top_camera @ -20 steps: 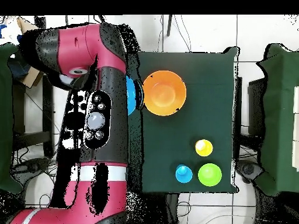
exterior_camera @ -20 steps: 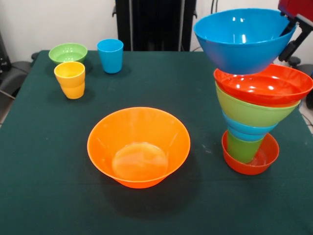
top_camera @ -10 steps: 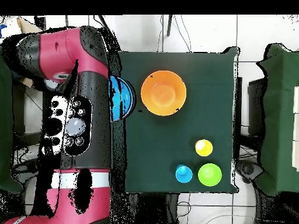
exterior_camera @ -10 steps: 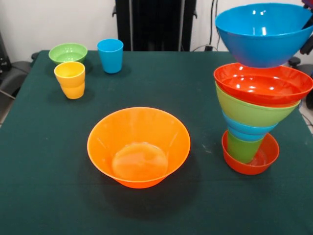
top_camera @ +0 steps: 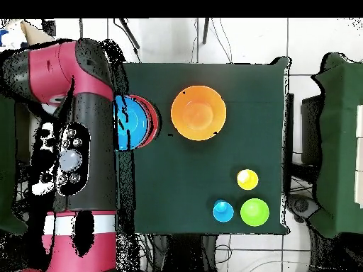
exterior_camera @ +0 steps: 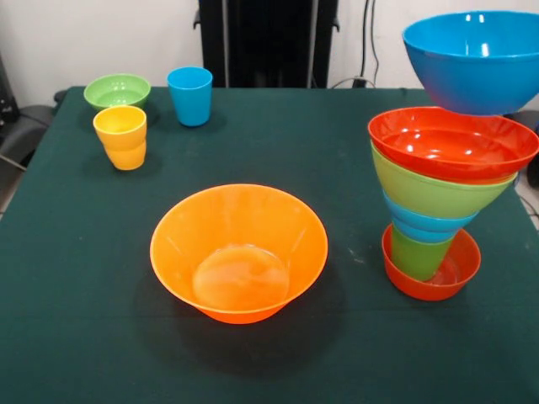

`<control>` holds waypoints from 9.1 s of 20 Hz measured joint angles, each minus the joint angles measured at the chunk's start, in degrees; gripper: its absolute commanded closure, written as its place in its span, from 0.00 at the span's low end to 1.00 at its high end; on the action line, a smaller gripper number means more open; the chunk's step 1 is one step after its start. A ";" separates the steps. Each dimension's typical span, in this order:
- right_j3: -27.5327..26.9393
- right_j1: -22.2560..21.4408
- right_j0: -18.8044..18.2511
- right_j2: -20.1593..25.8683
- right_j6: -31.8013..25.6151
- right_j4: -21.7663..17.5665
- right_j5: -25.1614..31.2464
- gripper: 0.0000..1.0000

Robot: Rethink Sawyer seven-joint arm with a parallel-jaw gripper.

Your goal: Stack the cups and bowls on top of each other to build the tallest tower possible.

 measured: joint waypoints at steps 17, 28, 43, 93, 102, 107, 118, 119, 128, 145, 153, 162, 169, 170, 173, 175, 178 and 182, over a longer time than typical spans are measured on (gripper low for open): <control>0.46 2.62 0.56 -3.32 0.46 0.00 -0.92 1.00; 1.61 2.97 2.40 -3.73 0.47 0.34 -2.03 1.00; 2.85 3.74 2.65 -4.57 0.47 1.09 -7.48 1.00; 2.90 2.01 2.81 -7.17 0.47 5.08 -8.00 0.00; 2.92 -2.31 3.34 -7.63 0.47 6.15 -7.99 0.00; 3.10 -4.32 3.13 -7.78 0.47 6.23 -7.99 0.00; 12.81 -14.13 0.85 -7.85 0.47 6.08 -7.99 0.00; 14.01 -15.31 0.43 -7.85 0.47 6.04 -7.99 0.00; 22.86 -24.27 -5.66 -7.86 -0.01 3.95 -11.37 0.00; 34.26 -28.93 -20.08 -3.00 -9.49 -6.71 -31.25 0.00; 36.93 -28.75 -24.88 1.25 -12.47 -9.41 -35.49 0.00; 39.30 -28.40 -29.37 6.44 -12.47 -11.34 -41.05 0.00; 41.72 -26.57 -32.04 9.63 -12.49 -13.41 -48.80 0.00; 42.12 -26.12 -32.37 10.12 -12.49 -13.91 -49.67 0.00; 42.90 -25.38 -32.93 11.12 -12.49 -14.93 -50.34 0.00; 43.44 -24.95 -33.36 11.95 -12.49 -15.70 -50.35 0.00; 44.06 -24.54 -33.81 12.75 -12.49 -16.36 -50.36 0.00; 44.89 -24.41 -34.27 13.74 -12.49 -17.44 -50.36 0.00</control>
